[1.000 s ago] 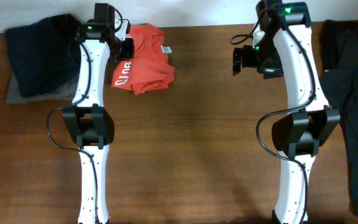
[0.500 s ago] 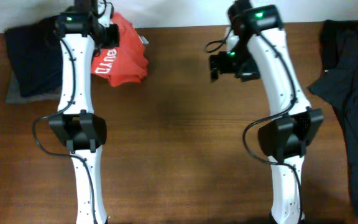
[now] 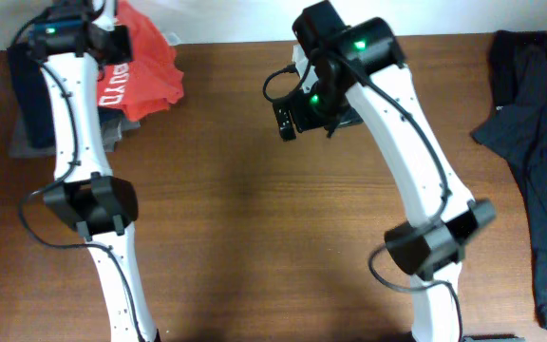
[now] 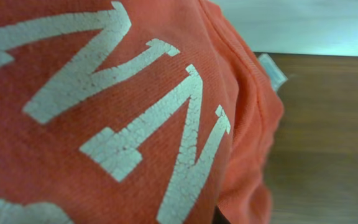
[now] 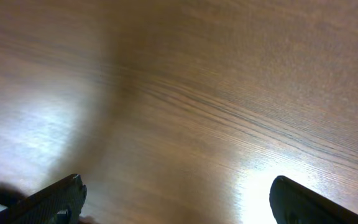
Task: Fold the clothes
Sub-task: 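Lift the red shirt with the left gripper and carry it onto the dark stack, then lower the shirt onto the stack and press it flat with the left gripper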
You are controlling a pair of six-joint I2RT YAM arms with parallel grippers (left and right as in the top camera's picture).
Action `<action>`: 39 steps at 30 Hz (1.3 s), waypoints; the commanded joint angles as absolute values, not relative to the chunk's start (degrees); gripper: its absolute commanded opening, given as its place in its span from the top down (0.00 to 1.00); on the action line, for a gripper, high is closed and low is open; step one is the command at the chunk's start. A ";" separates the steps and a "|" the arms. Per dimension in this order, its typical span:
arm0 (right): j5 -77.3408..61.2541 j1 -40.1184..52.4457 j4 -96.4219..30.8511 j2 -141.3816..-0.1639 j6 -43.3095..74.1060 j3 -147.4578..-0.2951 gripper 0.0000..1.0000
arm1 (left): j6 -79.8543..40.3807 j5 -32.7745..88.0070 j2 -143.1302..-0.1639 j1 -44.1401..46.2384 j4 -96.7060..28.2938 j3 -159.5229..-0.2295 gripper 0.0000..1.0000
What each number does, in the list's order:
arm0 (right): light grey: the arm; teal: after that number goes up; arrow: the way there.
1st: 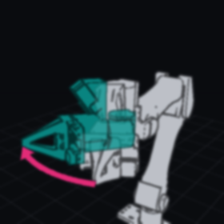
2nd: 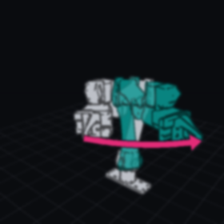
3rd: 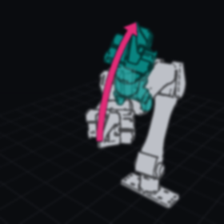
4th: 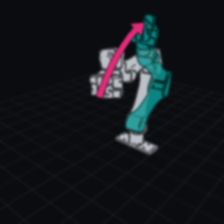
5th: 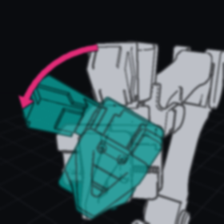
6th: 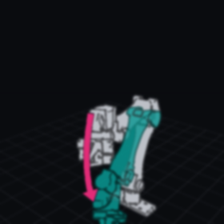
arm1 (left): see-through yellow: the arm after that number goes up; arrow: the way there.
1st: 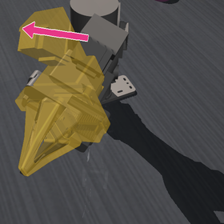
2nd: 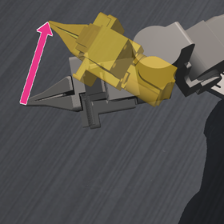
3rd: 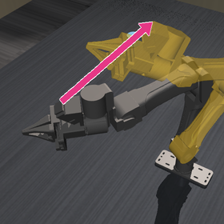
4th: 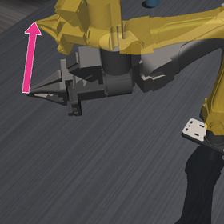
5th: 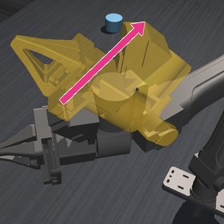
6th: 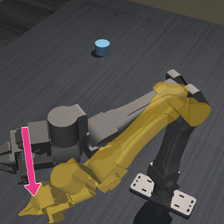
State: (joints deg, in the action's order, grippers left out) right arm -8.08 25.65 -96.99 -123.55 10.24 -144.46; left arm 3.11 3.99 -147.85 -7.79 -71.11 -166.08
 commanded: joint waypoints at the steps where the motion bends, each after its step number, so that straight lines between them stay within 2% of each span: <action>1: -8.38 27.00 -97.34 -118.19 9.61 -144.53 0.00 | 4.67 2.57 -145.69 -11.92 -69.58 -167.17 0.99; 9: -8.40 27.38 -97.34 -112.33 9.65 -144.53 0.01 | 4.84 4.08 -147.68 -18.24 -68.79 -166.76 0.96; 10: -8.40 27.38 -97.34 -111.72 9.67 -144.53 0.01 | 4.84 4.29 -148.05 -18.96 -68.64 -166.76 0.89; 11: -8.43 27.38 -97.34 -111.42 9.67 -144.53 0.01 | 4.84 4.71 -148.35 -19.64 -68.53 -166.76 0.78; 12: -8.51 27.38 -97.34 -110.96 9.69 -144.53 0.01 | 4.84 4.89 -148.90 -20.40 -68.34 -166.76 0.59; 14: -8.84 27.38 -97.34 -110.41 9.87 -144.53 0.01 | 4.82 5.15 -149.34 -21.39 -68.14 -166.76 0.42; 17: -10.15 27.38 -97.34 -109.82 9.87 -144.53 0.01 | 4.80 5.15 -150.32 -23.16 -68.38 -166.76 0.01; 22: -10.35 27.38 -97.34 -109.78 9.87 -144.53 0.01 | 3.88 5.52 -150.36 -24.40 -69.04 -166.78 0.01; 27: -10.28 27.38 -97.34 -109.78 9.85 -144.53 0.01 | 3.49 12.51 -149.97 -24.99 -70.78 -166.84 0.01; 39: -9.89 27.38 -97.34 -109.80 9.19 -144.53 0.01 | 2.17 12.69 -149.88 -25.19 -72.97 -166.89 0.01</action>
